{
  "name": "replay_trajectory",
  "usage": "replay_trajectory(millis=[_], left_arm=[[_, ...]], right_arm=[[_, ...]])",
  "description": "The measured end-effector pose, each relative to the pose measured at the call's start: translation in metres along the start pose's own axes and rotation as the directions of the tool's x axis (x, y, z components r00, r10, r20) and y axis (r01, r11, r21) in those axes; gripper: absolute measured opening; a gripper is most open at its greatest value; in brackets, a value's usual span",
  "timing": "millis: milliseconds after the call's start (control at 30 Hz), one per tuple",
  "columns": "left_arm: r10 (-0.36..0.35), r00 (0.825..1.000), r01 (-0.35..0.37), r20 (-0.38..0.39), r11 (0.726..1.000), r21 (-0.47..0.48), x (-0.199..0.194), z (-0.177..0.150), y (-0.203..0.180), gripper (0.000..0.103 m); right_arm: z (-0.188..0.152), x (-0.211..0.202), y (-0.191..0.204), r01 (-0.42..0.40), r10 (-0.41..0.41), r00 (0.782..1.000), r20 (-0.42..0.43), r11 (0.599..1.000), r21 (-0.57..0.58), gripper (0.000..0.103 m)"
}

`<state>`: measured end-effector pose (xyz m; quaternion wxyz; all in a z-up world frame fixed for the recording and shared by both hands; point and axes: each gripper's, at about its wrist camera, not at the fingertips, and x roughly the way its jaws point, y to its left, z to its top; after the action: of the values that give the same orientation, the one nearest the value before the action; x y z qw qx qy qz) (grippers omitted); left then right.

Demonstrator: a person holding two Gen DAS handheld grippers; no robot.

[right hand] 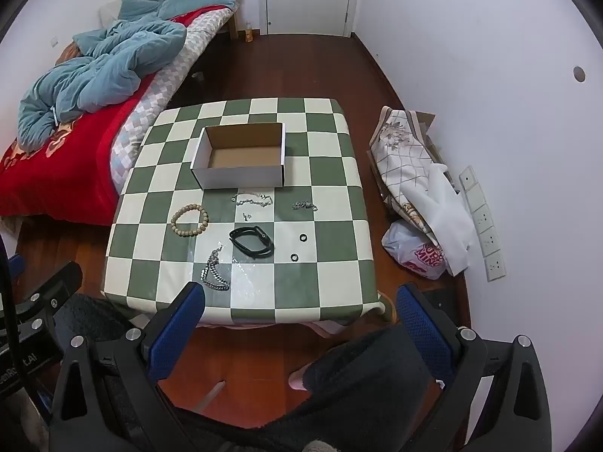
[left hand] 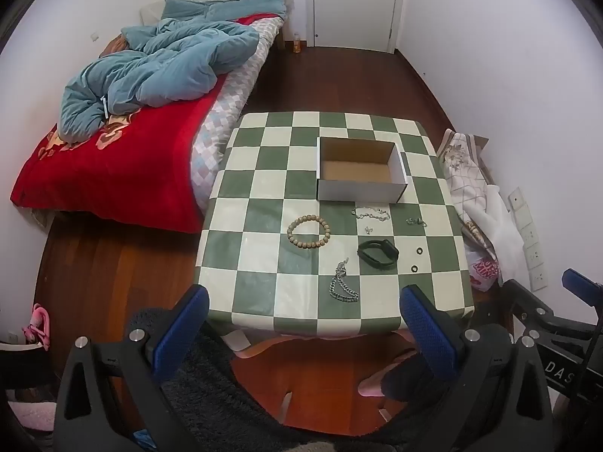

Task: Organize jewelry

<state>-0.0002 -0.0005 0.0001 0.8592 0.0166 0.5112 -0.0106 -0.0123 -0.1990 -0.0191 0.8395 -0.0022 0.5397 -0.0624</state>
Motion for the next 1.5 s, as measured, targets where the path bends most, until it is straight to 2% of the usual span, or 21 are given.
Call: replay_trajectory(millis=[167, 700, 1500], left_arm=[[-0.019, 1.000, 0.019, -0.004, 1.000, -0.006, 0.000, 0.000, 0.000, 0.103], [-0.018, 1.000, 0.018, -0.006, 1.000, -0.006, -0.003, 0.001, 0.007, 0.103], [-0.028, 1.000, 0.028, -0.007, 0.999, -0.015, 0.000, -0.005, -0.005, 0.103]], right_arm=[[0.001, -0.001, 0.000, -0.002, 0.002, 1.000, -0.002, 1.000, 0.001, 0.102], [0.001, -0.007, 0.001, 0.000, 0.000, 1.000, 0.008, 1.000, -0.007, 0.102], [0.000, -0.010, -0.001, 0.001, 0.000, 1.000, 0.014, 1.000, -0.011, 0.102]])
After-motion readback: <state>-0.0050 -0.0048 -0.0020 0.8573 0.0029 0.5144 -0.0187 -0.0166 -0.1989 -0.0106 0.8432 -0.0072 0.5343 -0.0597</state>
